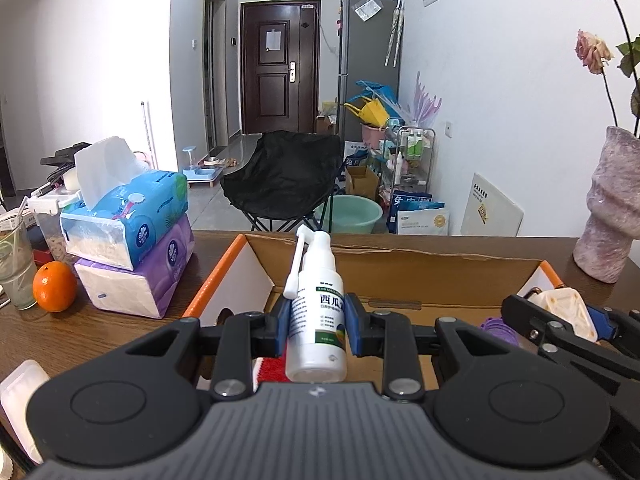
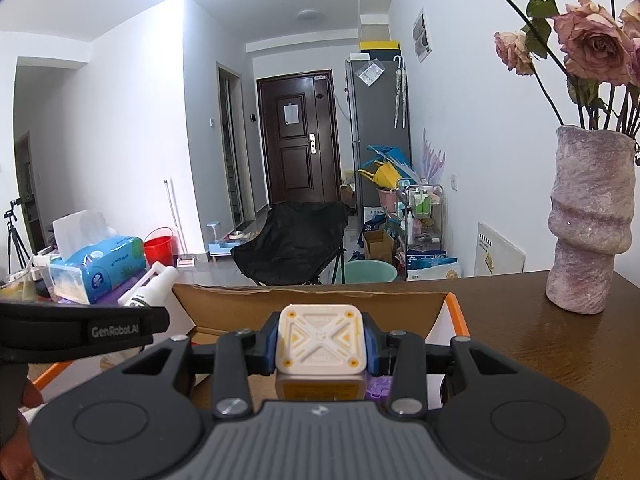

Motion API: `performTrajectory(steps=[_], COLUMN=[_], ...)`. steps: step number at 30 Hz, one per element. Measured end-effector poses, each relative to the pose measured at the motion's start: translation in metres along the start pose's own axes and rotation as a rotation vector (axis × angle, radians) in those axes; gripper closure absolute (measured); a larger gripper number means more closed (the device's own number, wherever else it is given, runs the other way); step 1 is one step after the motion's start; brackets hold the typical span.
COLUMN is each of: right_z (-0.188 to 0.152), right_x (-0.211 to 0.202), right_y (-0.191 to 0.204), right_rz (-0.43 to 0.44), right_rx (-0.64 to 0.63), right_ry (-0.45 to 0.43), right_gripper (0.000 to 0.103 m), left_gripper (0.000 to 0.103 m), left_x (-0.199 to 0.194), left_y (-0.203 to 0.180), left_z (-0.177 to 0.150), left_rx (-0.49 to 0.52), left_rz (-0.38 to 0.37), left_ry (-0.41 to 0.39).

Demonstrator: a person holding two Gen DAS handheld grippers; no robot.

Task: Organize rigid objects
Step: 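Open left gripper inside box while right gripper releases square plug into box, then withdraw both tools from the box back toward the table items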

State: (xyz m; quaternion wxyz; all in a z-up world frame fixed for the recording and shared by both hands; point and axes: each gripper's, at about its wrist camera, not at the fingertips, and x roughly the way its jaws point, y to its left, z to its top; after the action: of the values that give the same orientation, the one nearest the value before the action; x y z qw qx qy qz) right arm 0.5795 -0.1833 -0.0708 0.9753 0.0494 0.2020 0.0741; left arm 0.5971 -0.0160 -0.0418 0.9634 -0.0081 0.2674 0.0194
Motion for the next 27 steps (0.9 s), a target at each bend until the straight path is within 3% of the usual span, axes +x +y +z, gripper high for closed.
performTrajectory(steps=[7,9,11,13,15,17,22,27], right_z=[-0.002,-0.001,0.000,0.001,0.003,0.005,0.006,0.006], right_x=[0.002,0.002,0.002,0.000,-0.003,-0.005,-0.006,-0.007], right_y=[0.001,0.000,-0.002,-0.003,-0.006,-0.007,-0.010,-0.011], right_rz=[-0.001,-0.005,-0.017,-0.041,-0.060,-0.070,-0.081,-0.089], right_rx=[-0.007,-0.004,0.006,0.014,0.027,0.030,0.033,0.039], right_ry=[0.022,0.033,0.041,0.040,0.024,0.017,0.018,0.013], right_gripper=[0.065,0.065,0.061,0.035,0.023,0.020,0.004,0.002], left_gripper=[0.072,0.059,0.026,0.019,0.015,0.002,0.000,0.000], left_x=[0.003,0.000,-0.004,-0.008,-0.010,-0.010,-0.011,-0.011], left_y=[0.001,0.002,0.002,0.004,0.004,0.004,0.004,0.006], left_z=[0.001,0.001,0.002,0.003,0.004,0.005,0.005,0.005], left_rx=[0.006,0.002,-0.001,-0.012,-0.015,-0.020,-0.021,-0.027], left_rz=[0.013,0.021,0.029,0.030,0.034,0.041,0.054,0.053], left_ry=[0.032,0.030,0.016,-0.001,-0.001,0.000,-0.003,0.002])
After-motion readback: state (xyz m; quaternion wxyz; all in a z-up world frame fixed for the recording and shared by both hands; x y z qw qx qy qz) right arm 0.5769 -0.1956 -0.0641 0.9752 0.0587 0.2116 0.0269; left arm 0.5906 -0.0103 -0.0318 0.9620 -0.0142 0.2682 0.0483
